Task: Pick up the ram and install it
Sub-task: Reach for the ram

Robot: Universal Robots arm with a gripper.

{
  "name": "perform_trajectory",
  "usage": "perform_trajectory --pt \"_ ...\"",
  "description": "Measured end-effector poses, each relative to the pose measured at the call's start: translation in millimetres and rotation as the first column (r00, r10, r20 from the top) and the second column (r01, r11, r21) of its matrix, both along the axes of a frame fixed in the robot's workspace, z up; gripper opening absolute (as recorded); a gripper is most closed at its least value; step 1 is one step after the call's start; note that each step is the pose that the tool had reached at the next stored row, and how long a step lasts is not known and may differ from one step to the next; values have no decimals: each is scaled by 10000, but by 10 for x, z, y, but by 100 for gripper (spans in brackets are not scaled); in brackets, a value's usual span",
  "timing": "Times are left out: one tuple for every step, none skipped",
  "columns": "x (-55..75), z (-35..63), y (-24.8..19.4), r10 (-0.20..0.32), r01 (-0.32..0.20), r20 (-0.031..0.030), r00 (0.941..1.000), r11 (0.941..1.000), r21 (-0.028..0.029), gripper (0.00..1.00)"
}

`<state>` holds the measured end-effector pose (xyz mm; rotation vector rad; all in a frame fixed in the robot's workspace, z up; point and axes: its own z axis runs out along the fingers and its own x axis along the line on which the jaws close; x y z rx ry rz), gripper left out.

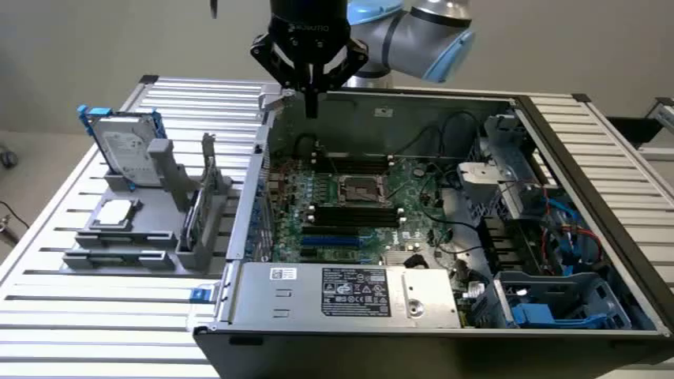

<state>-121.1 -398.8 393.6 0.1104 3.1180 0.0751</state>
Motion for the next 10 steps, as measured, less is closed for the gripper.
perform_trajectory --pt "0 0 0 0 0 0 10000 10000 0 11" --pt "0 1 0 0 0 0 10000 10000 0 11" --pt "0 1 0 0 0 0 10000 10000 0 11" --pt "0 1 0 0 0 0 10000 10000 -1 11" --pt "0 1 0 0 0 0 10000 10000 -1 11" --pt "0 2 0 0 0 0 10000 10000 0 11" --pt "0 2 0 0 0 0 10000 10000 0 11" --pt "-4 3 0 0 0 0 10000 10000 -1 11" --pt "-32 5 0 0 0 -6 10000 10000 -6 11" --pt "-77 1 0 1 -1 -3 10000 10000 -3 11"
